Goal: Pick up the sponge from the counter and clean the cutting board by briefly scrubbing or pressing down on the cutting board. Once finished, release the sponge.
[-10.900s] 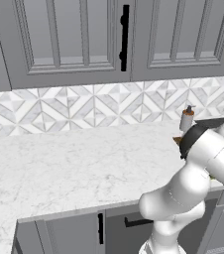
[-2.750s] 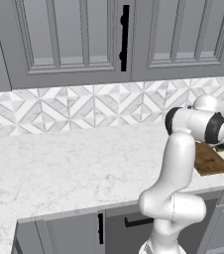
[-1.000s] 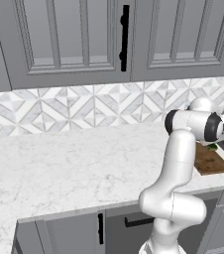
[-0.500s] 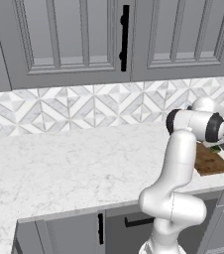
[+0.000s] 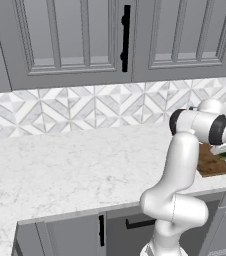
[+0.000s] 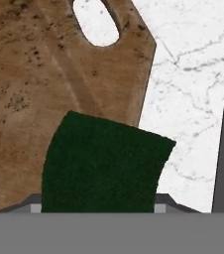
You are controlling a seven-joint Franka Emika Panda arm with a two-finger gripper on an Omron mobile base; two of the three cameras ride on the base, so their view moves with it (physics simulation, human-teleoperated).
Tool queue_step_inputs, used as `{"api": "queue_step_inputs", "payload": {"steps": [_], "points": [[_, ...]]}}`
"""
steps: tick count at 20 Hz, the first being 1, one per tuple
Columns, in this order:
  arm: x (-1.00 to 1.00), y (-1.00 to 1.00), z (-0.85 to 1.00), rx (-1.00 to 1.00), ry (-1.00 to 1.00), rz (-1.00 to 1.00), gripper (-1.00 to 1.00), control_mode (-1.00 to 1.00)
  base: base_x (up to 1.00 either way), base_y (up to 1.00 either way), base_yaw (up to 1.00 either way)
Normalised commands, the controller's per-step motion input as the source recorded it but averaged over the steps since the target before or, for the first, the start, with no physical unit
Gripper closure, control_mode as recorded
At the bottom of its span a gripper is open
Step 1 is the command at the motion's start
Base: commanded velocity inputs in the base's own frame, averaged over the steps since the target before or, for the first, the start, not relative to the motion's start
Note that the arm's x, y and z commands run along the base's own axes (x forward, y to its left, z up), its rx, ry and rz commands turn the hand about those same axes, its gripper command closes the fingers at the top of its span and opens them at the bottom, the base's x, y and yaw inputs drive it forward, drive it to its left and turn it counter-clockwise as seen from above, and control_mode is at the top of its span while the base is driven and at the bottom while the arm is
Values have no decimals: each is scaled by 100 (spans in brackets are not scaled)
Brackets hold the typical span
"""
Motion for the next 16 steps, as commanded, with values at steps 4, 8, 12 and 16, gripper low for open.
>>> {"api": "queue_step_inputs", "payload": {"steps": [4,8,12,16], "points": [[-45,0,-13,0,0,0,100,-100,0,0,0],[-45,0,-17,0,0,0,100,-100,0,0,0],[-47,0,-17,0,0,0,100,-100,0,0,0],[-55,0,-15,0,0,-2,100,-100,0,0,0]]}}
